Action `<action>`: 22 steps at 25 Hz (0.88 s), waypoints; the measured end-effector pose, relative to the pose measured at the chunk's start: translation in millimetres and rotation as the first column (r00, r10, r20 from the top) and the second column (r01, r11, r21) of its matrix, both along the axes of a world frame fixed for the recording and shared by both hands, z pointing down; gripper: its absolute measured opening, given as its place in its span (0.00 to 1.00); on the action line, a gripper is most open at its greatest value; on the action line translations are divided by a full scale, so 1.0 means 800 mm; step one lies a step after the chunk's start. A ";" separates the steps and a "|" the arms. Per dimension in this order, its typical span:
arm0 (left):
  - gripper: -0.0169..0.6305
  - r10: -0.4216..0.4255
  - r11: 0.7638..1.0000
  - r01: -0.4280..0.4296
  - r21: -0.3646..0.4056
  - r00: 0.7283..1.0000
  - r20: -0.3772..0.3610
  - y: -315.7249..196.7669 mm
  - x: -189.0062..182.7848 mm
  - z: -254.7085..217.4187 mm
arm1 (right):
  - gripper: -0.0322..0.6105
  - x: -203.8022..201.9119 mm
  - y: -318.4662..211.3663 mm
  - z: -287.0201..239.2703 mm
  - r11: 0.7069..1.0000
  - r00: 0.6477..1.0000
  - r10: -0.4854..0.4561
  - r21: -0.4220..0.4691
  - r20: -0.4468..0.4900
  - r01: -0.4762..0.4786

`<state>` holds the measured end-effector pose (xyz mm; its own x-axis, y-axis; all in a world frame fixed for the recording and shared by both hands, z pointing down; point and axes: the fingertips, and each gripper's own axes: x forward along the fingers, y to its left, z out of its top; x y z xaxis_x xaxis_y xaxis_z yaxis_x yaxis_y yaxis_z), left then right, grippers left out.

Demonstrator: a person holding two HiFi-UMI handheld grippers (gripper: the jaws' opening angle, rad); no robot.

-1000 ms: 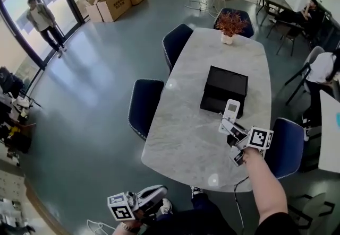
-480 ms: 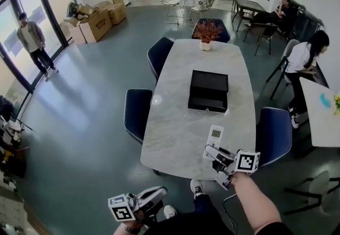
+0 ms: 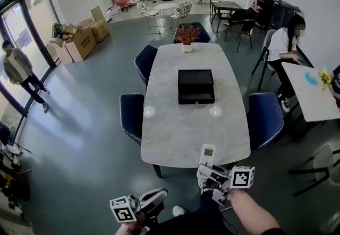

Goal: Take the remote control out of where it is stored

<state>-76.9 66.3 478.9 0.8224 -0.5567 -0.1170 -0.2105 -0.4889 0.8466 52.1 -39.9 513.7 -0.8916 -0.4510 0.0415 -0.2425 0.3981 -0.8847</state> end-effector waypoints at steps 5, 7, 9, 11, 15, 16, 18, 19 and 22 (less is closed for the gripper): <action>0.04 0.050 0.999 -0.050 -0.002 0.999 0.002 0.026 0.006 0.005 | 0.23 0.000 0.054 -0.002 1.000 1.000 0.025 -0.013 0.018 -0.025; 0.04 0.069 0.998 -0.069 -0.004 0.998 0.000 0.033 0.010 0.006 | 0.23 0.003 0.071 -0.005 0.999 0.999 0.039 -0.013 0.021 -0.039; 0.04 0.084 0.996 -0.084 -0.002 0.996 -0.003 0.037 0.015 0.005 | 0.23 0.006 0.085 -0.007 0.999 0.998 0.051 -0.016 0.023 -0.051; 0.04 0.095 0.995 -0.095 0.005 0.995 -0.008 0.040 0.021 0.000 | 0.23 0.009 0.098 -0.008 0.998 0.998 0.059 -0.027 0.030 -0.058; 0.04 0.113 0.994 -0.113 0.012 0.993 -0.015 0.043 0.030 -0.002 | 0.23 0.008 0.124 -0.009 0.998 0.998 0.057 -0.036 0.038 -0.055; 0.04 0.115 0.993 -0.115 0.011 0.993 -0.017 0.043 0.032 -0.002 | 0.23 0.007 0.130 -0.011 0.998 0.998 0.053 -0.032 0.042 -0.051; 0.04 0.116 0.993 -0.115 0.010 0.993 -0.022 0.042 0.038 -0.002 | 0.23 0.006 0.140 -0.015 0.998 0.997 0.050 -0.032 0.053 -0.048; 0.04 0.116 0.993 -0.116 0.011 0.993 -0.024 0.042 0.041 -0.002 | 0.23 0.007 0.144 -0.017 0.998 0.997 0.050 -0.033 0.059 -0.048; 0.04 0.120 0.993 -0.120 0.015 0.992 -0.026 0.044 0.046 0.000 | 0.23 0.007 0.158 -0.018 0.998 0.997 0.051 -0.038 0.066 -0.048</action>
